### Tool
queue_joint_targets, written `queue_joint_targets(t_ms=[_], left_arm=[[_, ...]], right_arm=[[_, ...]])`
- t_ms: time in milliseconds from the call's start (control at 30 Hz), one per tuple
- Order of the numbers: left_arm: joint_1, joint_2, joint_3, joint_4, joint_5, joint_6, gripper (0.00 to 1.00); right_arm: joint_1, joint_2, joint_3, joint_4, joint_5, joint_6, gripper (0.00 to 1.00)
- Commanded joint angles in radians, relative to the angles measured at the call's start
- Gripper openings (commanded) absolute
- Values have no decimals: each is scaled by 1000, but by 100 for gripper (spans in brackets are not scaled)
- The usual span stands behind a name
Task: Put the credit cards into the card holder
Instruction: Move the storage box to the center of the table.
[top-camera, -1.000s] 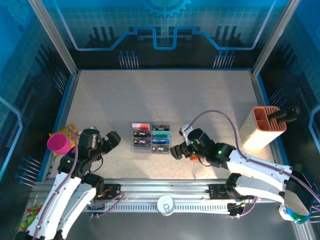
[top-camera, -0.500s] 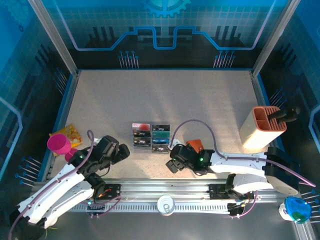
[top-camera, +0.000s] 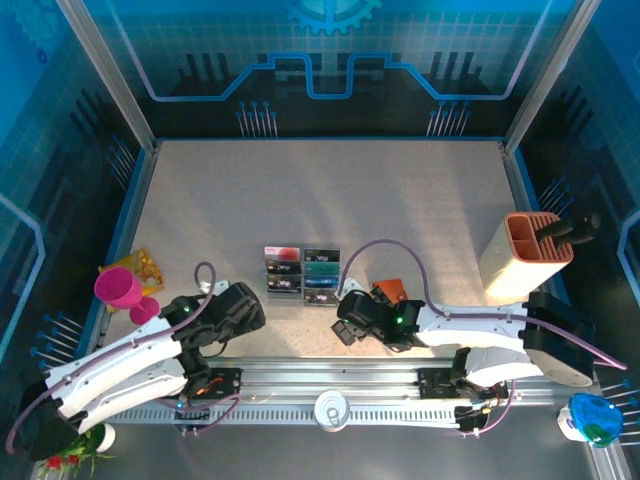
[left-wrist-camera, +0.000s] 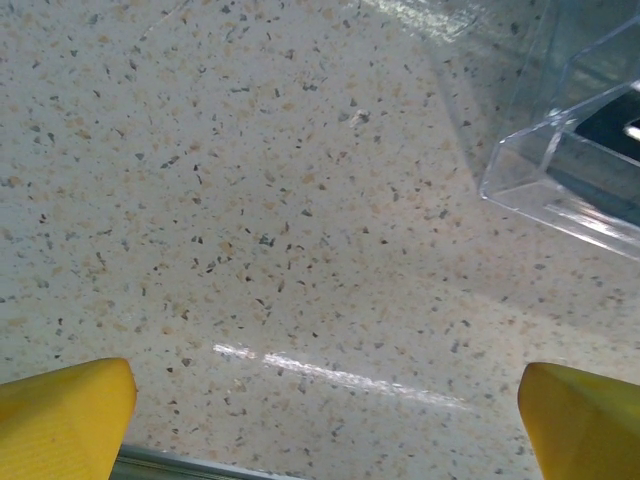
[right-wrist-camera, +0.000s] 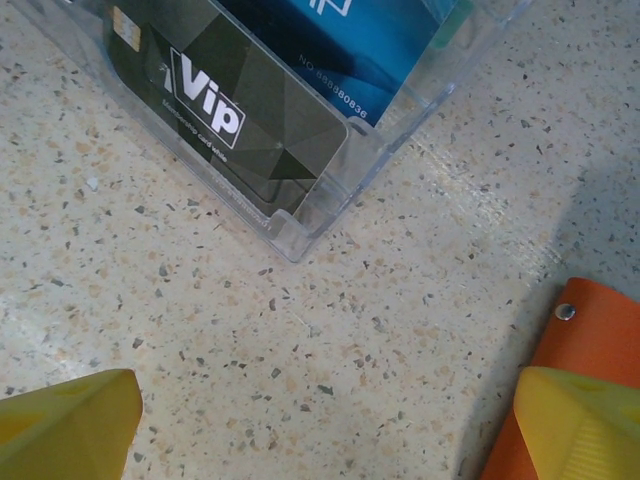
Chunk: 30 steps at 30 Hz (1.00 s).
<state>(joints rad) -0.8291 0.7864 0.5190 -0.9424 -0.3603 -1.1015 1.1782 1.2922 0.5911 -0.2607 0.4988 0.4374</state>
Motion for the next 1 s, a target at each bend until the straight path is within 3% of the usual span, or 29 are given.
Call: queue_joint_targets(t_ms=[0, 367, 967], left_arm=[[-22, 35, 29, 15, -69, -8, 99], [-26, 111, 6, 126, -121, 44, 99], [-21, 216, -57, 273, -162, 67, 99]], right_arm=[[3, 33, 27, 23, 42, 1, 97], [-39, 163, 94, 76, 50, -30, 97], [-110, 247, 134, 107, 37, -50, 97]])
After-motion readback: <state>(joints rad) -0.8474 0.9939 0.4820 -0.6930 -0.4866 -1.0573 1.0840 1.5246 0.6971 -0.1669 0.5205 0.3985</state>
